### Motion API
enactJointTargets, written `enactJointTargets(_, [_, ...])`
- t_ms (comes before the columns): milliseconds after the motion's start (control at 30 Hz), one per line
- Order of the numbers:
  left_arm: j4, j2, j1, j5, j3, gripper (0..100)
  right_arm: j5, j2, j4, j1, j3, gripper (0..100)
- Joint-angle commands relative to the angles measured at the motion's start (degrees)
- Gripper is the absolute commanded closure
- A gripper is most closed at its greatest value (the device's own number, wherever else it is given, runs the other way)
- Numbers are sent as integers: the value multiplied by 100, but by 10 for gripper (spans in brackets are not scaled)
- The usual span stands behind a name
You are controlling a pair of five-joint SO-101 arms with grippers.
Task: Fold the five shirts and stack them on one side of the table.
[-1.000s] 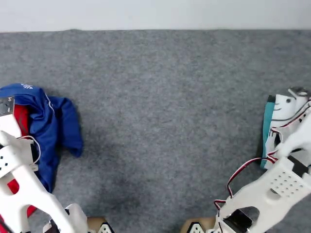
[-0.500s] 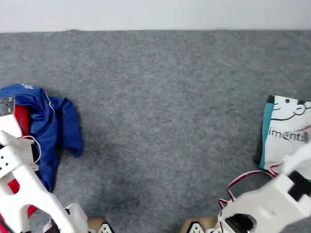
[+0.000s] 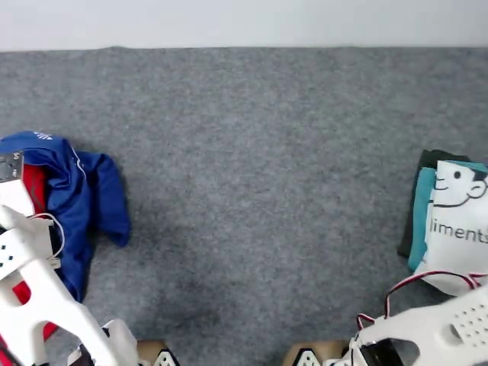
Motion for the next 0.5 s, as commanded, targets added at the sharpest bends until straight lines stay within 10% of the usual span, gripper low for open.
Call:
enactJointTargets(0, [-62, -132, 26, -35, -13, 995, 35, -576, 295, -259, -607, 990])
enactJointTargets(467, [18, -158, 26, -18, -13, 995, -167, -523, -2176, -1341, -774, 990])
